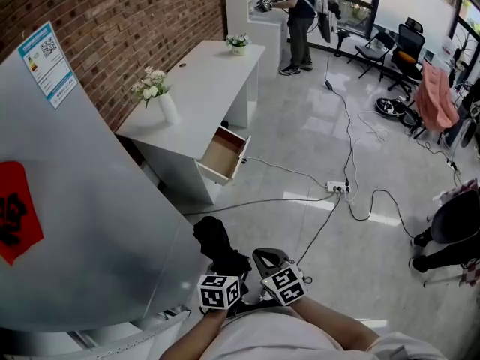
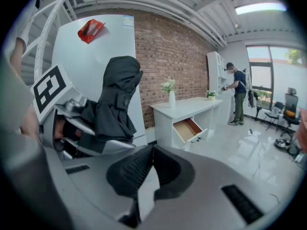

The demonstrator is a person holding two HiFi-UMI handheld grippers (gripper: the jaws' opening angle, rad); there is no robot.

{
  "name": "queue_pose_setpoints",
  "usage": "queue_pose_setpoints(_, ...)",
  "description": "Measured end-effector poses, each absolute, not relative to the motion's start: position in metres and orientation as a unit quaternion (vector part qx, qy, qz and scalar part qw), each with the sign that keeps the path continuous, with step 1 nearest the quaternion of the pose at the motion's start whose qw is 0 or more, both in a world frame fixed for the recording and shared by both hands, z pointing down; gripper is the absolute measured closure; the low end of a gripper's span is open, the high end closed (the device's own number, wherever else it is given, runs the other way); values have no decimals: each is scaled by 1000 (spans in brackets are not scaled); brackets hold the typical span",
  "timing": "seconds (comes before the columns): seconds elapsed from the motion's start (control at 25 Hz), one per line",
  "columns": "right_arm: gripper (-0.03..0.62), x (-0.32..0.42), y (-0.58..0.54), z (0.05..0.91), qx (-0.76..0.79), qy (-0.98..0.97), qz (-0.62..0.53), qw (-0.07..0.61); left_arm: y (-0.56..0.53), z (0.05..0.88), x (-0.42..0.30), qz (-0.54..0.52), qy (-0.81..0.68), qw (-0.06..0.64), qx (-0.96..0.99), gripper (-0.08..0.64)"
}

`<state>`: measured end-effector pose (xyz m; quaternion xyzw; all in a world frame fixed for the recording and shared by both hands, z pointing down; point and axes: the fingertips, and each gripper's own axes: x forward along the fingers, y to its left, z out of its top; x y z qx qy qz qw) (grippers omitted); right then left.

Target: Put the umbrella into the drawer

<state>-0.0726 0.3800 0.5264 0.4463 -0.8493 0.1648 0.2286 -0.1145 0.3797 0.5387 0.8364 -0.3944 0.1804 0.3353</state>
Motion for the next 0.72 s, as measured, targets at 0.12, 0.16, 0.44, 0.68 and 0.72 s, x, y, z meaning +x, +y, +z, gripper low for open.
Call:
queue_pose_setpoints(0.12, 575, -65, 378, 527, 448, -847, 170, 228, 379, 540, -110, 180, -395, 337, 835, 327)
queue_pose_setpoints(0.16, 575, -63, 377, 527, 448, -848, 170, 227, 378, 540, -109, 180, -395, 338, 835, 327)
queue_pose_setpoints(0.44, 575, -46, 374, 530, 446, -848, 179, 226, 375, 542, -94, 184, -400, 337, 832, 327)
queue_pose_setpoints(0.68, 575, -28, 368, 531, 441, -853, 182, 214, 371, 542, -82, 184, -415, 336, 825, 327)
queue_pose_setpoints(0.72, 575, -25, 367, 532, 440, -853, 182, 213, 369, 542, -80, 183, -418, 336, 824, 327)
